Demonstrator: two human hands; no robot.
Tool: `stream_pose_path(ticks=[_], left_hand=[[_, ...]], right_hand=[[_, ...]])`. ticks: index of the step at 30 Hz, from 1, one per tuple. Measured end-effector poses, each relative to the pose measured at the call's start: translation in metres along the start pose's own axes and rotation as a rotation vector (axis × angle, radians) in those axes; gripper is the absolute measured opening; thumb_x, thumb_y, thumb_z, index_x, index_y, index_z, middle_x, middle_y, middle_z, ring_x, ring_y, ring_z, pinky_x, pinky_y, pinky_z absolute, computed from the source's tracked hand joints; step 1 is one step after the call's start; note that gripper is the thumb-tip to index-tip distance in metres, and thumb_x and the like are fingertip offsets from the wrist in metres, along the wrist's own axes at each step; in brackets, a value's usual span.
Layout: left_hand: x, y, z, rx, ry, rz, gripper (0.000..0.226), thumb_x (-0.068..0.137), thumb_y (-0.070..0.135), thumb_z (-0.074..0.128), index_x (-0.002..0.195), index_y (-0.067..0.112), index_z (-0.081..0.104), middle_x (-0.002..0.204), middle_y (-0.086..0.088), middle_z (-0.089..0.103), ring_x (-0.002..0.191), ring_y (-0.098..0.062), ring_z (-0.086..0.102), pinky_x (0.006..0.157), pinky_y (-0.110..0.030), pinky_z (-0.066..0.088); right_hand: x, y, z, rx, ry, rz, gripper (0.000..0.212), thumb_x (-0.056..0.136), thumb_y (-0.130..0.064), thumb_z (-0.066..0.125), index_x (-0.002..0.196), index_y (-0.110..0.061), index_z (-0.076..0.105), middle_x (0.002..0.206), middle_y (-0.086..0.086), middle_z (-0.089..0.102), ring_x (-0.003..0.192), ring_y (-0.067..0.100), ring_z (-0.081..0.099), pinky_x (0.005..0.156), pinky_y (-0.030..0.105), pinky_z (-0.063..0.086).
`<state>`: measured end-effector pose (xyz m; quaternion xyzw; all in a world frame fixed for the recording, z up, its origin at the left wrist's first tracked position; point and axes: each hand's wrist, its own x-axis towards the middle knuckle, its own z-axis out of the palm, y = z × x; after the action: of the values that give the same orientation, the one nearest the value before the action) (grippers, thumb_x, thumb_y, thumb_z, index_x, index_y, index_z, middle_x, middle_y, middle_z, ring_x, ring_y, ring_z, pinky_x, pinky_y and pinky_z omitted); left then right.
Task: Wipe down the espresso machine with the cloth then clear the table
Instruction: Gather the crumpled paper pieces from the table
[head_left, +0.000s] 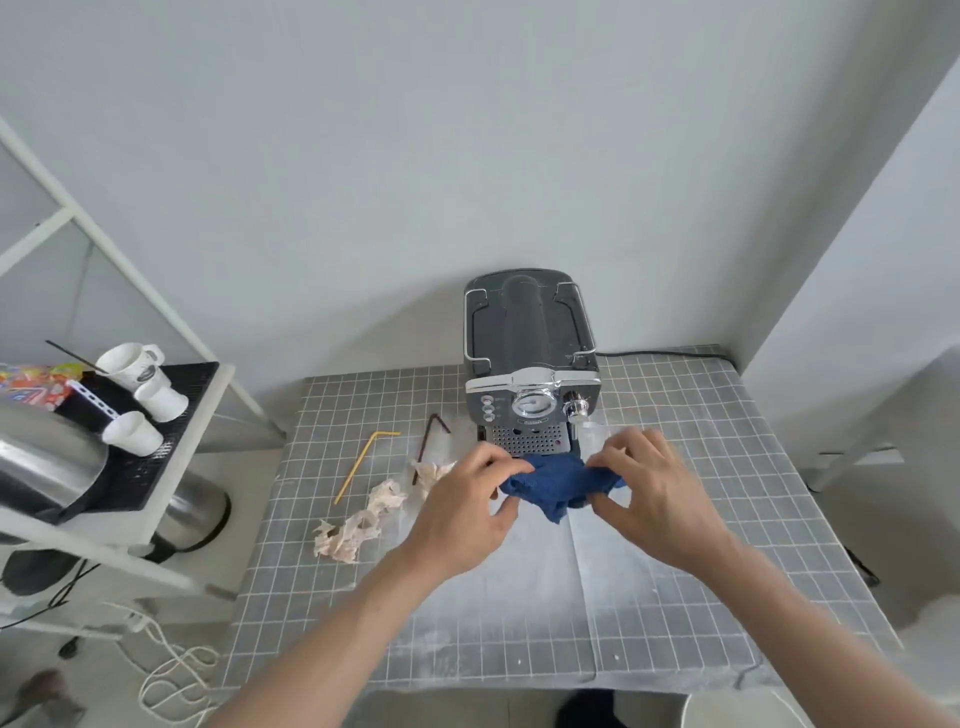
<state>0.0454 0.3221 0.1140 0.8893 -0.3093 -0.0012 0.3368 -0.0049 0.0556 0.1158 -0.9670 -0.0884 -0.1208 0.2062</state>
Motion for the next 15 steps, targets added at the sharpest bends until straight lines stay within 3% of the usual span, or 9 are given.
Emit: stream_pose_path(ticks=[6,11,15], left_hand=[[-0.036,-0.032,0.067,-0.07,-0.245,-0.16,0.039,0.097,0.011,0.064,0.132,0.027,0.067,0.115,0.016,0.049,0.091,-0.006,0.059,0.084,-0.021,0.05],[-0.048,-0.055,0.105,-0.084,-0.341,-0.326,0.04,0.1,0.006,0.053,0.131,0.022,0.069,0.122,0.008,0.055,0.107,-0.008,0.06,0.098,-0.021,0.048],[-0.057,-0.067,0.127,-0.046,-0.364,-0.409,0.039,0.102,0.007,0.05,0.132,0.022,0.069,0.124,0.005,0.058,0.11,-0.011,0.062,0.1,-0.02,0.047]], right_hand=[[-0.072,0.016,0.07,-0.004,-0.183,0.157,0.024,0.082,-0.036,0.073,0.105,-0.029,0.069,0.105,-0.015,0.052,0.09,0.011,0.044,0.072,0.023,0.038],[-0.082,0.033,0.119,-0.025,-0.329,0.221,0.026,0.085,-0.042,0.068,0.109,-0.03,0.069,0.108,-0.013,0.056,0.092,0.012,0.046,0.077,0.025,0.042],[-0.085,0.039,0.147,-0.028,-0.419,0.255,0.029,0.087,-0.041,0.069,0.112,-0.029,0.068,0.111,-0.009,0.057,0.095,0.015,0.048,0.079,0.029,0.048]])
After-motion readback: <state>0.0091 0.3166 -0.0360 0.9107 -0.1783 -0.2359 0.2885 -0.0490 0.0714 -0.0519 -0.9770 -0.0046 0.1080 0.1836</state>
